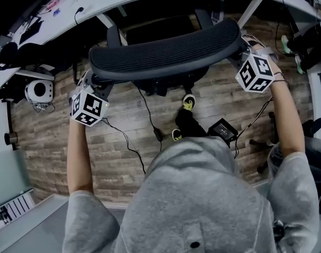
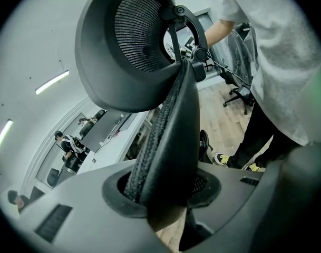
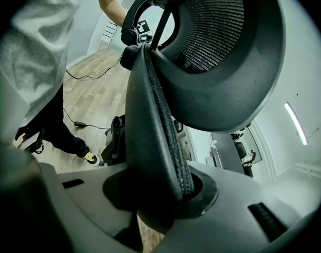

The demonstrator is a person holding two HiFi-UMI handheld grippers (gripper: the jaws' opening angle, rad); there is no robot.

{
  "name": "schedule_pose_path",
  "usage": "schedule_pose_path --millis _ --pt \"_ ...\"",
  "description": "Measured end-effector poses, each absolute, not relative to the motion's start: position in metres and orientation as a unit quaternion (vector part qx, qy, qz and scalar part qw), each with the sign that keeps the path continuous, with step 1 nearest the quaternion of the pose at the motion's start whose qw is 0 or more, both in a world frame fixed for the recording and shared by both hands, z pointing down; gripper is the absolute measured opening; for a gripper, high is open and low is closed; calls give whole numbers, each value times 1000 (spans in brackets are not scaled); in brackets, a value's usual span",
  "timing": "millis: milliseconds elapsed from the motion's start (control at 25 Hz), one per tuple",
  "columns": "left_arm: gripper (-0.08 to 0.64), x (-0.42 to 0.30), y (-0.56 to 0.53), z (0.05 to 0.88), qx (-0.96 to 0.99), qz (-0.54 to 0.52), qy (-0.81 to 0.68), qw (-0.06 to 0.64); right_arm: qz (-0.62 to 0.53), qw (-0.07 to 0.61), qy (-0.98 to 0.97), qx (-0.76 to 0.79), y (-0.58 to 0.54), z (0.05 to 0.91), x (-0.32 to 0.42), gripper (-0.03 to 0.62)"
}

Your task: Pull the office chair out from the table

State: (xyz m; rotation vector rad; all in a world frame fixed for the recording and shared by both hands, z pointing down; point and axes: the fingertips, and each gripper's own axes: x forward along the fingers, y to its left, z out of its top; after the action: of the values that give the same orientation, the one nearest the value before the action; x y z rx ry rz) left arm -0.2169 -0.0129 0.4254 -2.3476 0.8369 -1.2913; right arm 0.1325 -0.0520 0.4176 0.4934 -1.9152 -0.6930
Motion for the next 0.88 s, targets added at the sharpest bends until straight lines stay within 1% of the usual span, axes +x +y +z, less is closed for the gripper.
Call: schedule_pose_path --millis 400,880 --pt "147 -216 49 424 -829 -446 291 173 -281 504 -791 203 14 418 132 127" --pt "149 -212 97 421 -830 -440 294 176 -280 508 -789 203 63 415 137 127"
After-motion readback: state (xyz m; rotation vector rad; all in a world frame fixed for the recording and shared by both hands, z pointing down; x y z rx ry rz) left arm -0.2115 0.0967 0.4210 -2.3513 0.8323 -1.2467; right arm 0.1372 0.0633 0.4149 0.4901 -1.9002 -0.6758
